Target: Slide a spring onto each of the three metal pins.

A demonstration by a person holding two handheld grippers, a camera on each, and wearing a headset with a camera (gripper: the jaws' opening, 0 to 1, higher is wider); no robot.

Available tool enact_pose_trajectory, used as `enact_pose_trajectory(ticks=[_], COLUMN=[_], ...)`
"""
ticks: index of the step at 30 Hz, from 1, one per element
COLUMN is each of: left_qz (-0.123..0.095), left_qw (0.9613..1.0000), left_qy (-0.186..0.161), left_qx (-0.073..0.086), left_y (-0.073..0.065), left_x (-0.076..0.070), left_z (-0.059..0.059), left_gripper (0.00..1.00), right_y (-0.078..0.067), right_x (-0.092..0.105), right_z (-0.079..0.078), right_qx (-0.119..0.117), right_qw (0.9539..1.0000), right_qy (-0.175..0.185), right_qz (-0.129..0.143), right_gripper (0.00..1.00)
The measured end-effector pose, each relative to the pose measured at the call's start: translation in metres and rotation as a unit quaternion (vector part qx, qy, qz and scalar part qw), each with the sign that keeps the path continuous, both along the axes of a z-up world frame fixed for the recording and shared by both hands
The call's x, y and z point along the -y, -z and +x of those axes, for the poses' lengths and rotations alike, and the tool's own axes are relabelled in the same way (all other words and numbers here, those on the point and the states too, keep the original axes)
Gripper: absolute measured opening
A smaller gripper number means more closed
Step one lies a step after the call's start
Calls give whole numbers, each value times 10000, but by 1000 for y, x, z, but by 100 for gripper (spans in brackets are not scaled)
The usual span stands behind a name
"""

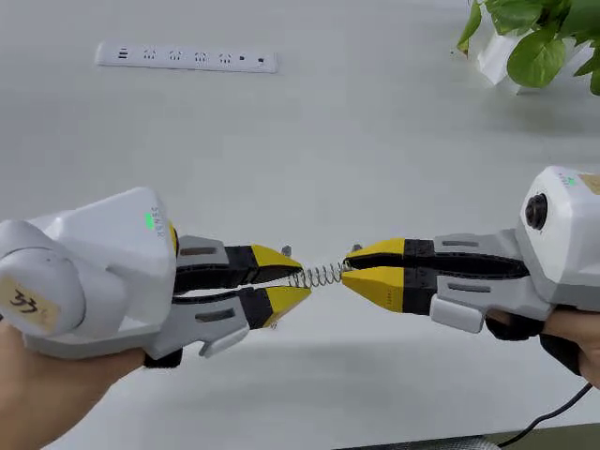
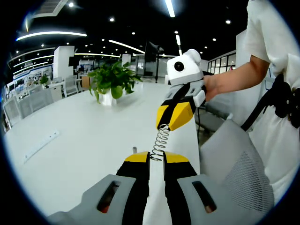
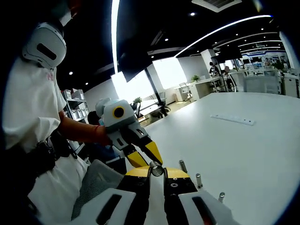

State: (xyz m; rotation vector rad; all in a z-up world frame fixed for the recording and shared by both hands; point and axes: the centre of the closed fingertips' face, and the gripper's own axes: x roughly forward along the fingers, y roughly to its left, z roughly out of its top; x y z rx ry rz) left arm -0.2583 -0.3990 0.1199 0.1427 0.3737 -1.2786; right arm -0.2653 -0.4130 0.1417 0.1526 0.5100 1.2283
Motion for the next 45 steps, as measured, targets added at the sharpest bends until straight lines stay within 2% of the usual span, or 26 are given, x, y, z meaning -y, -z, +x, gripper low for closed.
enact_pose_trajectory(ticks=[12, 23, 35, 45], left_qz=[11, 81, 199, 212], left_qw=[10000, 9998, 9993, 9991], left_qy=[55, 158, 257, 303], left_qx=[1, 103, 187, 227], left_y=[2, 2, 3, 1], left_x=[2, 3, 4, 6], left_z=[-1, -3, -8, -8], left_gripper=[7, 7, 7, 7], right_y=[-7, -10, -13, -16], right_x=[-6, -10, -15, -18], right_z=[-1, -2, -4, -3], right_qx=[173, 359, 625, 807], right_qw=[9994, 9974, 9919, 9876], right_qy=[-219, -398, -665, -814], right_qz=[-186, -481, -880, -1071], right_gripper=[6, 6, 6, 6])
